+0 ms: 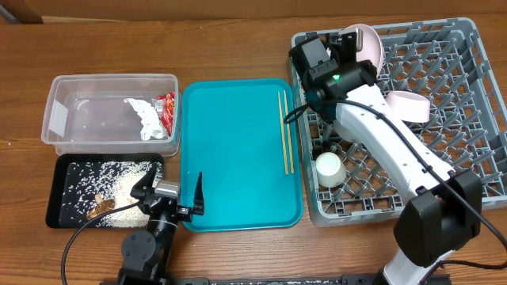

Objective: Sort waste into correct bins and load items into the dishwasher
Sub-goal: 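Stand the plate upright in the rack's back slots and release, then reach the right gripper to the chopsticks on the teal tray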

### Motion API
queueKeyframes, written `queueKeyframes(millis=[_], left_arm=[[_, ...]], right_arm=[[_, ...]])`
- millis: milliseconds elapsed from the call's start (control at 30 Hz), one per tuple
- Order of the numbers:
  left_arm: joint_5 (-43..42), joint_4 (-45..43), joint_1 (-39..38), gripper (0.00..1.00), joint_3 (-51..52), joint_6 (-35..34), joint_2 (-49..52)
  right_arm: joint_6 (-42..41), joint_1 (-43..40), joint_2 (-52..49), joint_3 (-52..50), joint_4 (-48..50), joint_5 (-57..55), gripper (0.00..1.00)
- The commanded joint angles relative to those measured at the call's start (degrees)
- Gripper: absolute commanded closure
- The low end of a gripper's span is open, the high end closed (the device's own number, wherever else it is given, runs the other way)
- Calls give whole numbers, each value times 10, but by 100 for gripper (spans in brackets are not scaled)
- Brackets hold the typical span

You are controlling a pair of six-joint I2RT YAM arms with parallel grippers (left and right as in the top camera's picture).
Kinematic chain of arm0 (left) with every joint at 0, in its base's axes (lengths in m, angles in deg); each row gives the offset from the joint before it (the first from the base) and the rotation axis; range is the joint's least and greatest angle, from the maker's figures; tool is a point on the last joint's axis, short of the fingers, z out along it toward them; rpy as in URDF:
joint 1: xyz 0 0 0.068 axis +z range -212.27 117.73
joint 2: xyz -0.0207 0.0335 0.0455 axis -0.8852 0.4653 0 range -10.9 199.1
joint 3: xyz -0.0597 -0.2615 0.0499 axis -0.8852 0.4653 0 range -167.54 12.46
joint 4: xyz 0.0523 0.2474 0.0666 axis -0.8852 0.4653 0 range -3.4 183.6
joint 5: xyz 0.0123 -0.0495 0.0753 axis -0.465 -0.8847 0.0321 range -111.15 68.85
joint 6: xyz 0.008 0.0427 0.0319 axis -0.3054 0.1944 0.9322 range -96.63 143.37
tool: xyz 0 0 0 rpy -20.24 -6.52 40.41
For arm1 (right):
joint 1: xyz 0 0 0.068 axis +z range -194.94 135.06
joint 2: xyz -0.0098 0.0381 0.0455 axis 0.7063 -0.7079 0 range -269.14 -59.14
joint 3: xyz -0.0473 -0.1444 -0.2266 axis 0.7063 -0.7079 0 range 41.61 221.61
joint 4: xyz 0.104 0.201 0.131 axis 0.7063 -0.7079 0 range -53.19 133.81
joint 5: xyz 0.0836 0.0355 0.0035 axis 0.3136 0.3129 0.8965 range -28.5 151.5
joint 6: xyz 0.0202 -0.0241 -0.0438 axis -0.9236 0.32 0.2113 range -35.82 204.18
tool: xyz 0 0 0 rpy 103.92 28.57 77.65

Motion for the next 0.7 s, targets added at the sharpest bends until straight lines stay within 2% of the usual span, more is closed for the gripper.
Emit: queueKeyframes(millis=[0, 67, 100, 167, 200, 233, 267, 300, 333, 467, 600, 667], left_arm=[[-7, 0, -1, 0, 2, -5, -2], [-7, 0, -1, 0, 2, -5, -2], [-7, 0, -1, 0, 2, -5, -2], [-7, 0, -1, 0, 2, -5, -2], [-7, 0, -1, 0, 2, -5, -2], [-7, 0, -1, 0, 2, -5, -2], [-7, 0, -1, 0, 2, -5, -2], [-7, 0, -1, 0, 2, -5, -2], [-7, 0, -1, 0, 2, -5, -2], [-7, -1, -1, 0, 2, -5, -2], [-7, 0, -1, 0, 2, -5, -2], [-7, 0, -1, 0, 2, -5, -2]], right_arm=[[-4, 24, 55, 8, 5, 11, 69], [-5, 28, 66, 8, 9, 23, 69], [-7, 28, 70, 8, 12, 30, 75], [-44, 20, 78, 8, 16, 32, 77], [-69, 10, 82, 8, 17, 33, 82], [-93, -3, 85, 8, 21, 37, 92], [-111, -24, 90, 8, 29, 56, 96], [-110, -43, 95, 8, 41, 88, 96], [-107, -89, 101, 9, 63, 183, 96], [-106, -199, 100, 9, 86, 424, 96], [-105, -261, 90, 8, 82, 612, 96], [-50, -259, 92, 8, 69, 690, 96]])
